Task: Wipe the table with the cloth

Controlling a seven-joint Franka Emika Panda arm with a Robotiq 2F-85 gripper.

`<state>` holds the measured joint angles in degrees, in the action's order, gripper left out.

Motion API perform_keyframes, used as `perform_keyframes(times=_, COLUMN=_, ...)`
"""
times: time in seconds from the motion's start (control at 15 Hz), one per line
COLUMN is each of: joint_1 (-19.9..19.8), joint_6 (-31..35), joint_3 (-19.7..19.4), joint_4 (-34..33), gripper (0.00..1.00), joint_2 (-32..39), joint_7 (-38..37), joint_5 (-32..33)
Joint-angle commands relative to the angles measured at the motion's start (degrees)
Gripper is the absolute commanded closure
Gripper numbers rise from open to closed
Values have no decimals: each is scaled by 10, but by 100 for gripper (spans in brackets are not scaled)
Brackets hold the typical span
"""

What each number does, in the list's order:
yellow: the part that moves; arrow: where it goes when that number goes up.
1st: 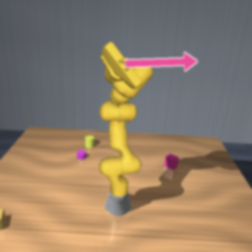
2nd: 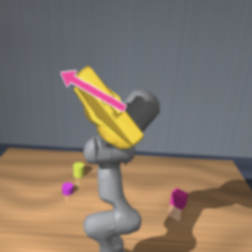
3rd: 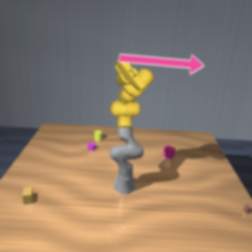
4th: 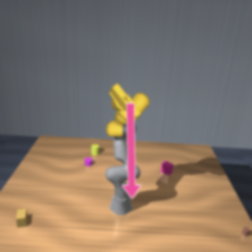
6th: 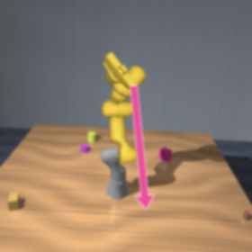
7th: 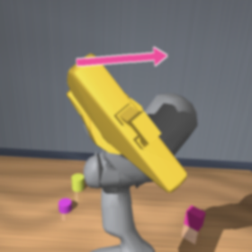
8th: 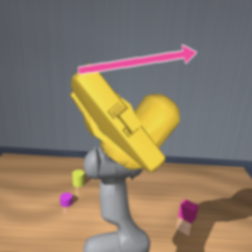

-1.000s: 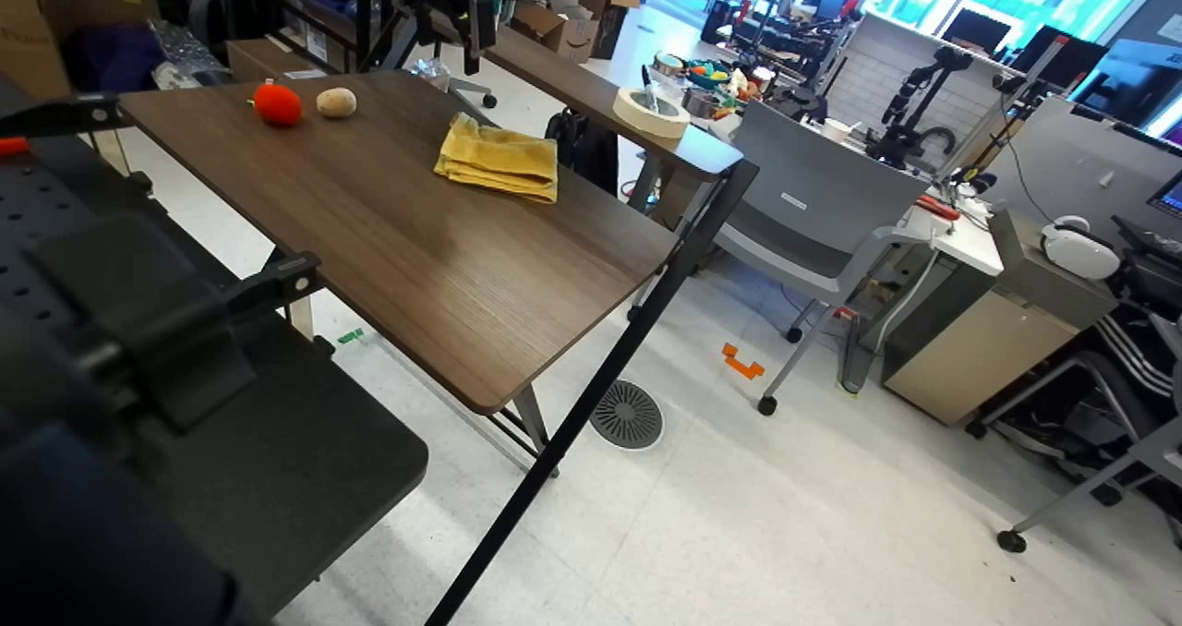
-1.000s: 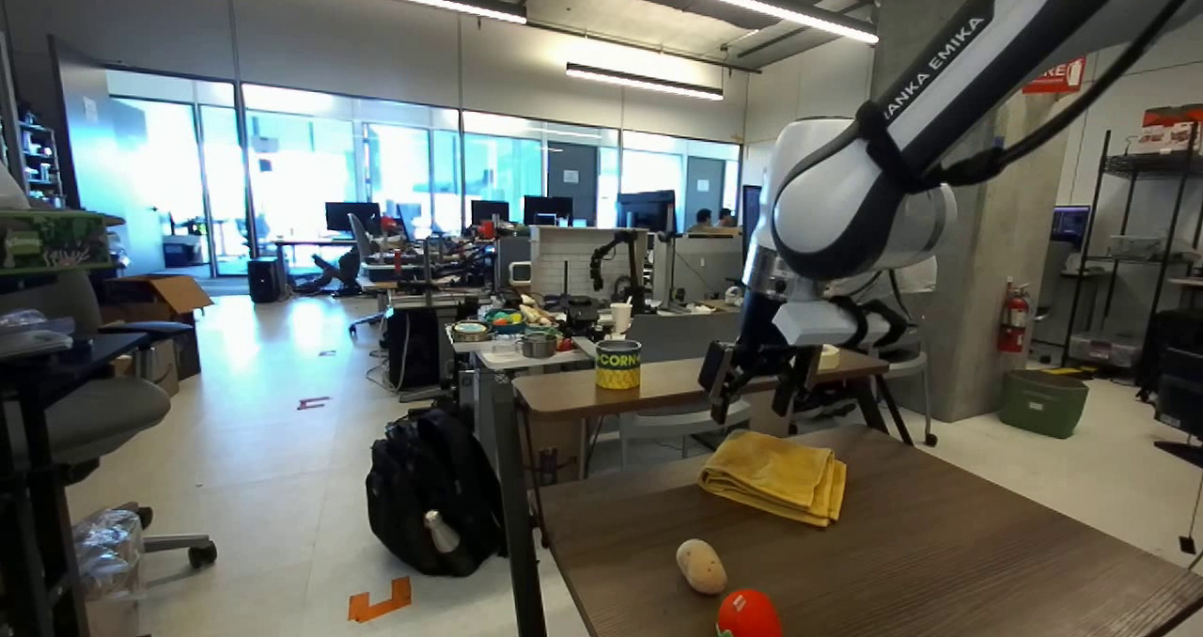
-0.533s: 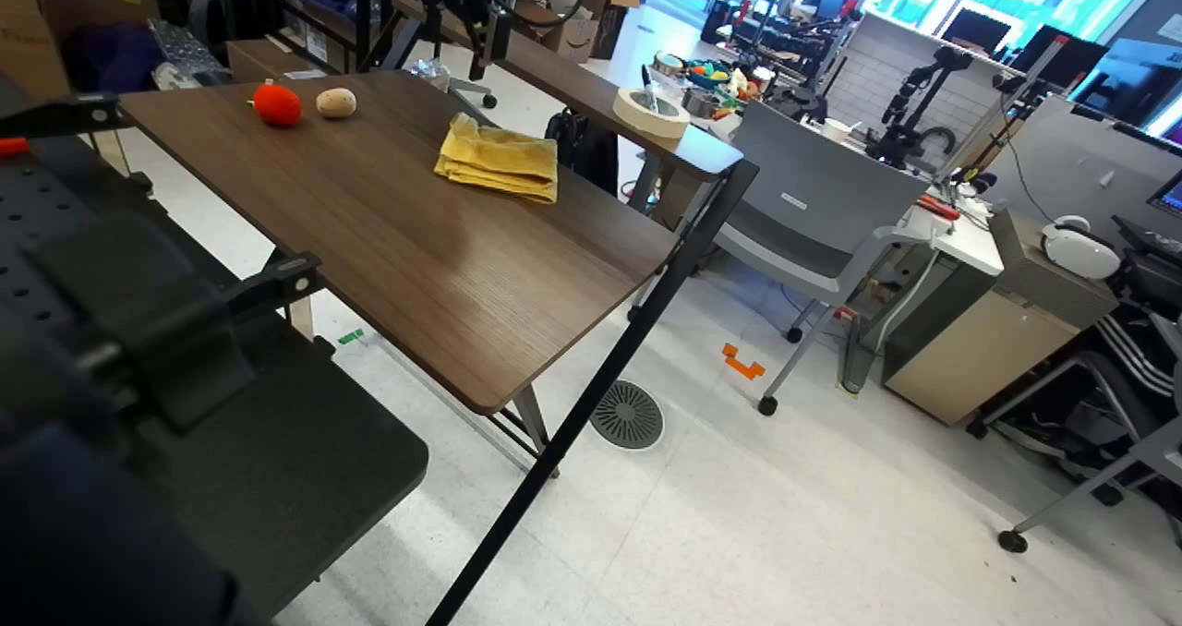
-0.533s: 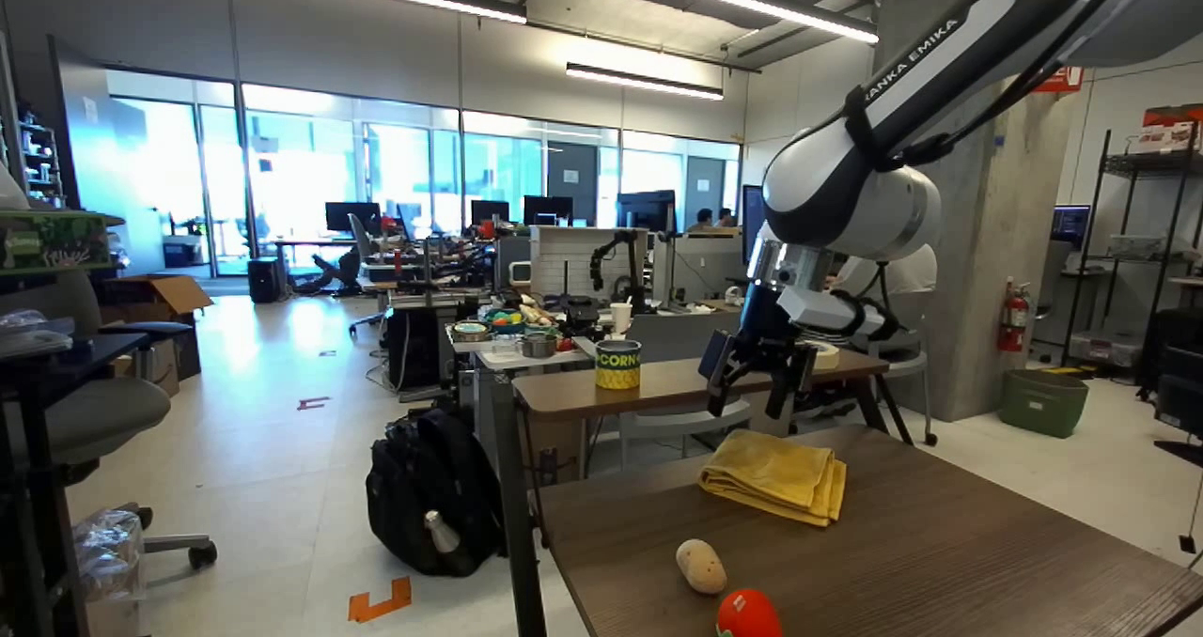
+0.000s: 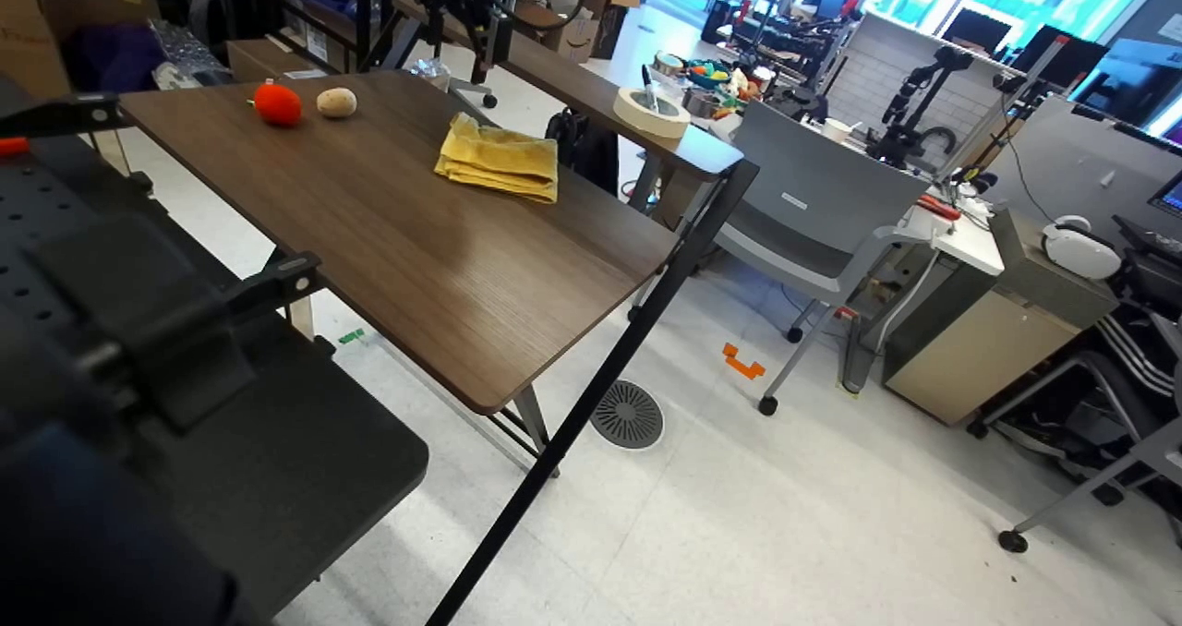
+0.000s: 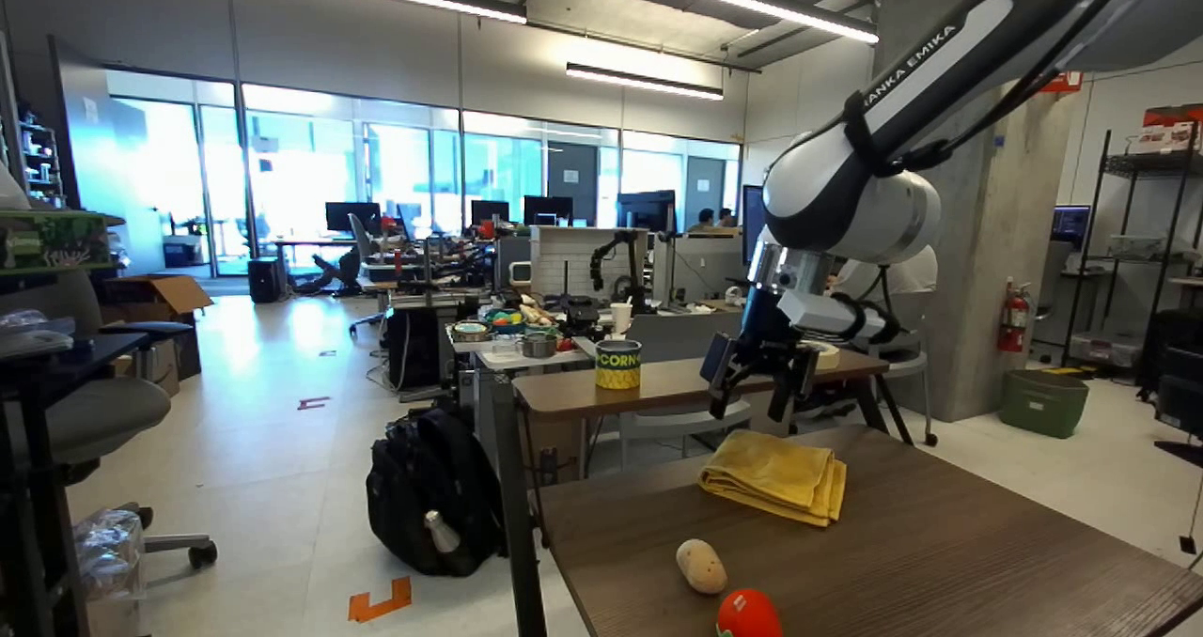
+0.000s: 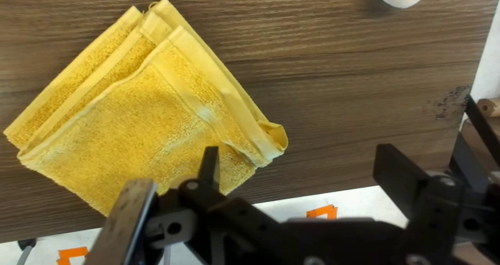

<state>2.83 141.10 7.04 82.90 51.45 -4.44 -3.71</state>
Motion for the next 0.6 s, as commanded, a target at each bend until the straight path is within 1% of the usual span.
perform_keyframes(times=0.0, joint_1=11, joint_6=27, joint_3=-46, joint_4=-32, gripper=0, joint_2=39, joint_7=-35, joint_5=0)
perform_keyframes(times=0.07, joint_1=10, joint_6=44, joint_3=-58, joint_4=-36, gripper=0, joint_2=51, joint_7=-46, joint_5=0)
perform_keyframes(times=0.13, joint_1=11, joint_6=75, joint_3=-72, joint_4=-44, gripper=0, joint_2=69, joint_7=-61, joint_5=1)
perform_keyframes(times=0.27, joint_1=7, joint_6=129, joint_3=-81, joint_4=-54, gripper=0, joint_2=97, joint_7=-75, joint_5=-7)
perform_keyframes(times=0.4, joint_1=3, joint_6=147, joint_3=-73, joint_4=-67, gripper=0, joint_2=122, joint_7=-79, joint_5=-15)
perform_keyframes(times=0.47, joint_1=1, joint_6=141, joint_3=-64, joint_4=-71, gripper=0, joint_2=129, joint_7=-74, joint_5=-18)
perform_keyframes(times=0.53, joint_1=1, joint_6=134, joint_3=-76, joint_4=-41, gripper=0, joint_2=106, joint_7=-68, joint_5=-6)
